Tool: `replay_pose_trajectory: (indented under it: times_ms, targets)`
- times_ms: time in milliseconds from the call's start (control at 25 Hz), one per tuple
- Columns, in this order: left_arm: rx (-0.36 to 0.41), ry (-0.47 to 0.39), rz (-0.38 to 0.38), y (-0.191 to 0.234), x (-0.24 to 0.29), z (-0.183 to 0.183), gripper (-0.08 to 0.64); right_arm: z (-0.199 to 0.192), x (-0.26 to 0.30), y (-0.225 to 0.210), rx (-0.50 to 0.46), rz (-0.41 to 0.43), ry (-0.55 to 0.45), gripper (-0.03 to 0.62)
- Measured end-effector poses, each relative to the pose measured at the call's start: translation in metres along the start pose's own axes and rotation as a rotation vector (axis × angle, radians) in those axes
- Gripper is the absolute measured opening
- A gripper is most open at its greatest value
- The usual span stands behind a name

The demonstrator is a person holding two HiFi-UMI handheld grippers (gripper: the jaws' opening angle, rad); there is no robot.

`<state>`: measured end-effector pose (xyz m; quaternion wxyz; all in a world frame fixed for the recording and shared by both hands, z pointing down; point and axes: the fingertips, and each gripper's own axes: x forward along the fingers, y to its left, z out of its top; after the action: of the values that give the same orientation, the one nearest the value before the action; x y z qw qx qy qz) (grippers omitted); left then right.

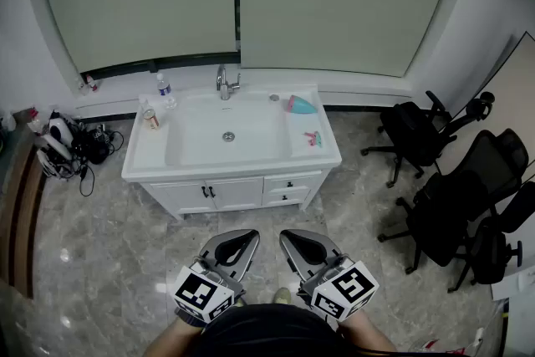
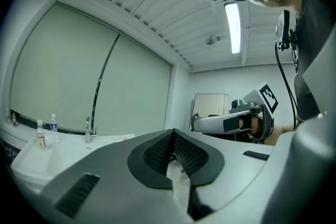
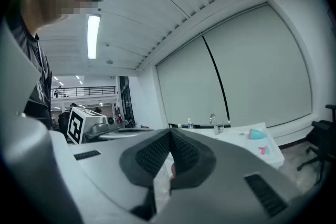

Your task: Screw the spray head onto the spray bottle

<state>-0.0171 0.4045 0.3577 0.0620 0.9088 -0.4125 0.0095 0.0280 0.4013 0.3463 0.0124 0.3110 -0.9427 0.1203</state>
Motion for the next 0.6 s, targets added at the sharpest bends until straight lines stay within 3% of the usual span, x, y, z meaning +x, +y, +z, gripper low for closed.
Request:
replay_pose_trajectory:
  times_ms: [600]
  targets:
    - [-0.003, 0.015, 0.01, -0.0058, 0.0034, -0.005, 0.005, 0.001, -0.0067, -0.0012, 0.02, 0.028, -0.012, 0.0]
